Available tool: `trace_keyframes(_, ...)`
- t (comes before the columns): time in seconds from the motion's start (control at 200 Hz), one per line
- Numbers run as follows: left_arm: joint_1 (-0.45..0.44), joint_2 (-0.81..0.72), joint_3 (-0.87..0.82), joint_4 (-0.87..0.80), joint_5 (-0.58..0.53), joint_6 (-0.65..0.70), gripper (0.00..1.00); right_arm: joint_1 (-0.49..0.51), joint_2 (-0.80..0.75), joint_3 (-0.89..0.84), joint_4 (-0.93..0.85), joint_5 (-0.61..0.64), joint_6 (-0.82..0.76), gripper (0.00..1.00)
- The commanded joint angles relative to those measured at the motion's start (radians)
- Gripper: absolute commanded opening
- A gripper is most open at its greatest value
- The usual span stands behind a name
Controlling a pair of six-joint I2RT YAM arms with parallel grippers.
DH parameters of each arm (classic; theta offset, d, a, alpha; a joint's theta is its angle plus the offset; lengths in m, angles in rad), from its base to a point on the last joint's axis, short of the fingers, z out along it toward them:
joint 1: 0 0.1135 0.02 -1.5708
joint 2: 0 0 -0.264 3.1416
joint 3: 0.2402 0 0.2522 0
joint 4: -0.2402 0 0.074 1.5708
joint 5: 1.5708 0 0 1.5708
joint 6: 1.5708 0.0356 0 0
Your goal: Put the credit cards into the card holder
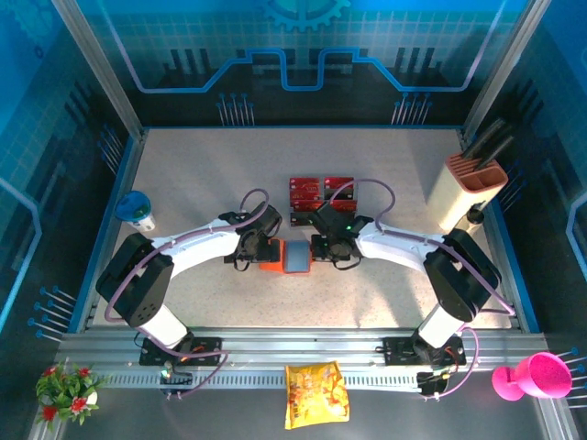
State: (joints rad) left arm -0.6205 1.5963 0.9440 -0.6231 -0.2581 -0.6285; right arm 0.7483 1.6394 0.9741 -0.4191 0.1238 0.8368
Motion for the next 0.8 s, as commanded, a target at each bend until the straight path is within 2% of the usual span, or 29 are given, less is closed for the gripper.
trace_keyframes(0.0,-0.010,0.001,-0.016,-0.012,-0.024,0.001,0.99,-0.028,-0.019,-0.037,-0.028,0.027,0.010,0.05)
trace_keyframes(0.065,-0.010,0.006,-0.018,-0.013,-0.023,-0.001,0.99,-0.039,-0.020,-0.053,-0.018,0.018,0.013,0.00)
trace_keyframes(0.415,-0.010,0.076,-0.021,-0.050,-0.015,-0.017,0.99,-0.054,0.001,-0.089,0.044,-0.039,0.000,0.00)
trace_keyframes(0.585,-0.010,-0.003,0.012,-0.062,0.029,-0.035,0.99,-0.054,-0.019,-0.120,0.091,-0.079,-0.022,0.00)
trace_keyframes(0.795,-0.010,-0.110,0.127,-0.080,0.121,-0.075,0.99,-0.053,-0.042,-0.116,0.105,-0.108,-0.021,0.00)
